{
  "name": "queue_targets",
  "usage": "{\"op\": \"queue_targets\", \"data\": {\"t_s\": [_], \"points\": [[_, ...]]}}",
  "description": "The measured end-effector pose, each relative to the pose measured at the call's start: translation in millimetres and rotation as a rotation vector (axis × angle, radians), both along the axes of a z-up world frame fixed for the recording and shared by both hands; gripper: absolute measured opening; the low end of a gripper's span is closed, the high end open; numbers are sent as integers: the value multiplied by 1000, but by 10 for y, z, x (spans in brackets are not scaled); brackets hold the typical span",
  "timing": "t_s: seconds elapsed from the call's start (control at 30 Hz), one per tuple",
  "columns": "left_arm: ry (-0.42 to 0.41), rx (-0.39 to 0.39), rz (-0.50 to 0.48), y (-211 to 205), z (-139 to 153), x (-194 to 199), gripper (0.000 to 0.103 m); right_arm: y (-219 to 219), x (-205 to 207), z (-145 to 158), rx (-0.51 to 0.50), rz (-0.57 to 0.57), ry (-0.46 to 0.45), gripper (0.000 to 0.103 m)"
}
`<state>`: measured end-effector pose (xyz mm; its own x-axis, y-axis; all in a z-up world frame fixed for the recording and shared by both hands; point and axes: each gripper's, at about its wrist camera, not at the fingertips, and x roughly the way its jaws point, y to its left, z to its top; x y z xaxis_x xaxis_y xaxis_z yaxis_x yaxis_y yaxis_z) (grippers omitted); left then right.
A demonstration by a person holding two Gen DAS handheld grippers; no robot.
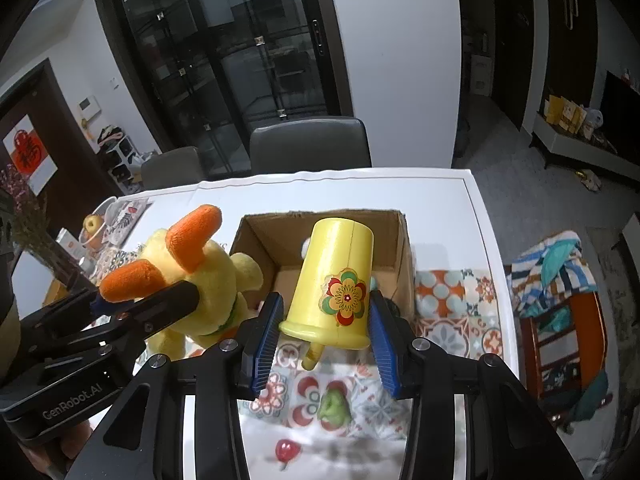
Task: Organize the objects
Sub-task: 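Lift the duck plush and yellow cup and carry both over the box, then open both grippers to drop the duck and cup into the box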
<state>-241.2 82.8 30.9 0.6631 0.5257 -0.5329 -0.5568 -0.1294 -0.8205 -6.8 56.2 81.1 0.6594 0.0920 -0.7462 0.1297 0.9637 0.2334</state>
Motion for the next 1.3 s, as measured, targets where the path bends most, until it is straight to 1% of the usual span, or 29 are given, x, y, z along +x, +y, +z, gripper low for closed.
{"op": "queue_targets", "data": {"t_s": [0.13,0.4,0.67,0.87,1.13,1.3], "points": [[4,-13,17,130,-65,-21,49,-32,149,16,-6,11,1,43],[-6,-52,-1,384,-226,43,49,-88,455,-66,-13,27,43,43],[22,-96,-25,588,-370,199,49,-127,696,-290,-20,42,118,43],[17,-127,-51,705,-505,322,49,-156,830,-489,-14,52,176,43],[16,-169,-71,746,-676,466,50,-165,960,-713,-25,61,234,43],[-1,-188,-82,768,-747,524,50,-151,1005,-818,-21,70,263,43]]}}
